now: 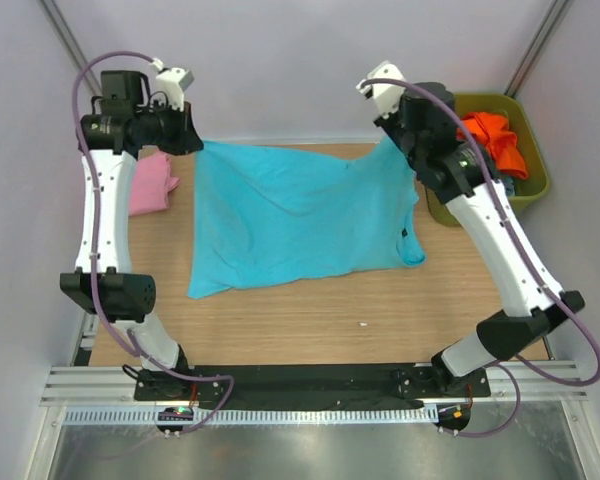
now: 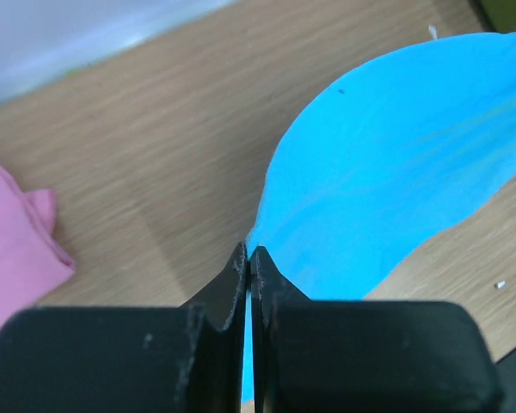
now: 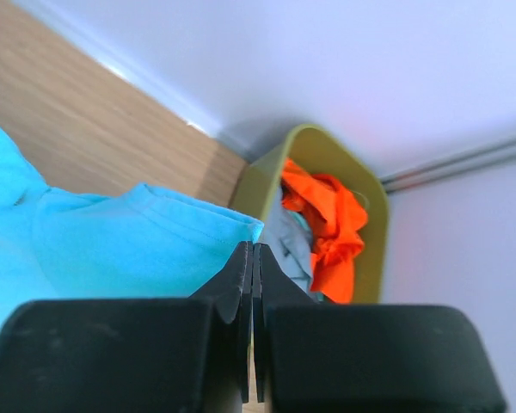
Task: Fold and stack the t-shirts
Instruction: Flatten the tshirt out
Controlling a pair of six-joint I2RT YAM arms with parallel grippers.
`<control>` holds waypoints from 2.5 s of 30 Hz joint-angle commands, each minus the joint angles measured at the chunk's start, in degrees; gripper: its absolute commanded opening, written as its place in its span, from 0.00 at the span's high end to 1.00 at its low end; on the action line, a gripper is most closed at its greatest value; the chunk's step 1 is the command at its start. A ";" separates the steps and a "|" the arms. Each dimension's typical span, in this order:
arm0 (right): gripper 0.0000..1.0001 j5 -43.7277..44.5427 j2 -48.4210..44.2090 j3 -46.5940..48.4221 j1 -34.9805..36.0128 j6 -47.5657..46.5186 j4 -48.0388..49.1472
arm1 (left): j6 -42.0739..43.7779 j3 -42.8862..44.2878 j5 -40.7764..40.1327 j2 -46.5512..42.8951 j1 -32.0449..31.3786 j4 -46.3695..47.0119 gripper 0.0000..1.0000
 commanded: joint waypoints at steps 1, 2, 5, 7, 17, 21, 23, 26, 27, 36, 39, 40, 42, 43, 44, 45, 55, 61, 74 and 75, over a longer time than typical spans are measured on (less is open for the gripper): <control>0.99 3.52 -6.54 1.74 -3.13 0.57 3.20 | -0.64 5.41 -1.65 -8.05 0.05 2.30 1.00; 0.99 3.52 -7.68 1.47 -3.75 0.47 3.90 | -0.64 5.68 -1.83 -9.37 0.05 3.01 1.00; 0.99 2.91 -12.25 -0.20 -4.54 1.78 4.79 | -1.17 4.02 -1.57 -16.04 0.05 6.87 1.00; 0.99 1.08 -15.06 -0.03 -4.80 4.06 3.04 | -1.52 1.22 -0.70 -21.04 0.05 9.50 1.00; 0.99 -6.23 -27.81 6.11 -5.25 9.26 -1.36 | -2.92 5.77 -2.36 -31.43 0.14 7.94 1.00; 0.99 -8.43 -28.79 12.44 -5.25 6.98 -3.47 | -2.75 5.50 -2.10 -35.04 0.05 7.76 1.00; 0.99 -8.87 -27.22 18.91 -5.16 6.63 -5.48 | -2.23 6.11 -2.18 -36.10 1.79 7.50 1.00; 0.99 -8.87 -25.28 25.79 -5.16 5.05 -7.42 | -2.05 8.05 -2.80 -36.54 2.34 7.85 1.00; 0.99 -9.04 -24.84 26.51 -5.16 4.52 -7.34 | -2.22 8.66 -2.80 -36.45 2.69 8.28 1.00; 0.99 -11.68 -26.50 13.36 -5.16 2.67 -1.11 | 1.64 2.09 -4.21 -34.17 2.95 7.76 1.00; 0.99 -13.17 -28.70 0.36 -5.25 3.72 3.28 | 3.66 -8.44 -4.91 -34.60 2.95 8.55 1.00; 0.99 -13.61 -29.22 -3.15 -5.16 3.98 4.51 | 4.45 -11.34 -4.91 -34.78 2.95 8.81 1.00; 0.99 -14.93 -30.10 -13.88 -5.25 4.77 9.08 | 5.77 -22.41 -6.31 -35.48 3.04 11.34 1.00; 0.99 -15.63 -30.02 -20.70 -5.25 4.78 12.83 | 6.21 -25.84 -6.84 -35.57 2.95 12.67 1.00; 0.99 -15.90 -28.89 -23.73 -5.25 4.60 14.87 | 6.73 -32.49 -7.10 -35.23 2.95 13.90 1.00; 0.99 -16.16 -27.83 -26.19 -5.16 4.43 16.72 | 7.78 -35.08 -6.67 -34.44 3.04 16.61 1.00; 0.99 -19.42 12.39 -17.12 -12.89 6.09 32.30 | 11.32 -26.61 -2.72 1.75 4.00 21.91 1.00; 0.99 -16.61 40.71 16.82 -14.39 1.71 24.74 | 4.63 0.80 -2.80 26.63 6.64 19.37 1.00; 0.99 -16.52 49.61 21.69 -14.47 4.95 27.02 | 3.31 6.64 -4.82 32.98 4.27 22.70 1.00; 0.99 -16.34 49.44 20.90 -14.47 5.13 27.46 | 3.75 7.08 -5.26 33.15 3.31 22.44 1.00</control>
